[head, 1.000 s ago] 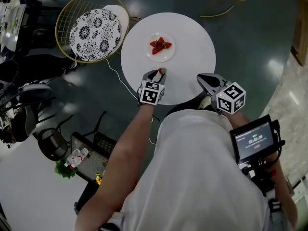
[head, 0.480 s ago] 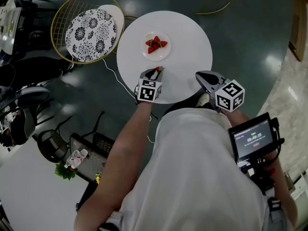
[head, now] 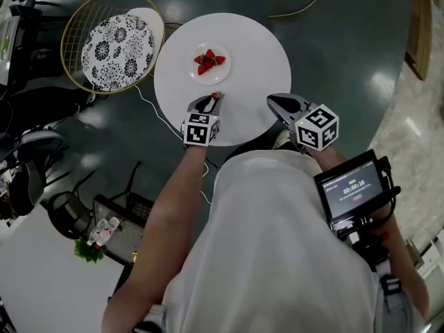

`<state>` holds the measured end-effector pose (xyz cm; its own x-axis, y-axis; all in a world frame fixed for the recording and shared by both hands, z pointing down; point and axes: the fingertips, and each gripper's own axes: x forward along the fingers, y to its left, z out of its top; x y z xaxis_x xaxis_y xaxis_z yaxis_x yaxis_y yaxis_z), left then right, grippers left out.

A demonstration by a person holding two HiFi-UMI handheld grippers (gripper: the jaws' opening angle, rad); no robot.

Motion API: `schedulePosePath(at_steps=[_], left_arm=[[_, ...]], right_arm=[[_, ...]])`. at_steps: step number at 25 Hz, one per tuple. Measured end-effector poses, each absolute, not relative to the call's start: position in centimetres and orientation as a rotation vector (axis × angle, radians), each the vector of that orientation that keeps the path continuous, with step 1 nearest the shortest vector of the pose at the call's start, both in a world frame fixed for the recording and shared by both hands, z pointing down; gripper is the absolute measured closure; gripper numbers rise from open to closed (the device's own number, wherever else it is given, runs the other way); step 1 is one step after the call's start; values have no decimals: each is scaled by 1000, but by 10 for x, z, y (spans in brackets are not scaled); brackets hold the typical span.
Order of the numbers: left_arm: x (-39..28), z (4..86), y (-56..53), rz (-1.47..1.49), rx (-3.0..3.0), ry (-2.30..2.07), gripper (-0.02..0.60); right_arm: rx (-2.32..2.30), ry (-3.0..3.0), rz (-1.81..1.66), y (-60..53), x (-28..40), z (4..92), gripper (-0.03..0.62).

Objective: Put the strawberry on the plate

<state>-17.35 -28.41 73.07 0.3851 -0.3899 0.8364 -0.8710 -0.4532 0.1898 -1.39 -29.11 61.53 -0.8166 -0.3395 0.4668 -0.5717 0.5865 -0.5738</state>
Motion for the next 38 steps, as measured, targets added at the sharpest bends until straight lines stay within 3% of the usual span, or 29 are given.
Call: schedulePosePath(at_steps=[16,38], left_arm=[[-161,694,-317,775,2005,-1218,471],[-170,725,-351,854,1865,-1276,471]], right_arm=[[725,-2538,1053,-299,-16,612,588],[786,-2490,1081,-304,-5,613,588]])
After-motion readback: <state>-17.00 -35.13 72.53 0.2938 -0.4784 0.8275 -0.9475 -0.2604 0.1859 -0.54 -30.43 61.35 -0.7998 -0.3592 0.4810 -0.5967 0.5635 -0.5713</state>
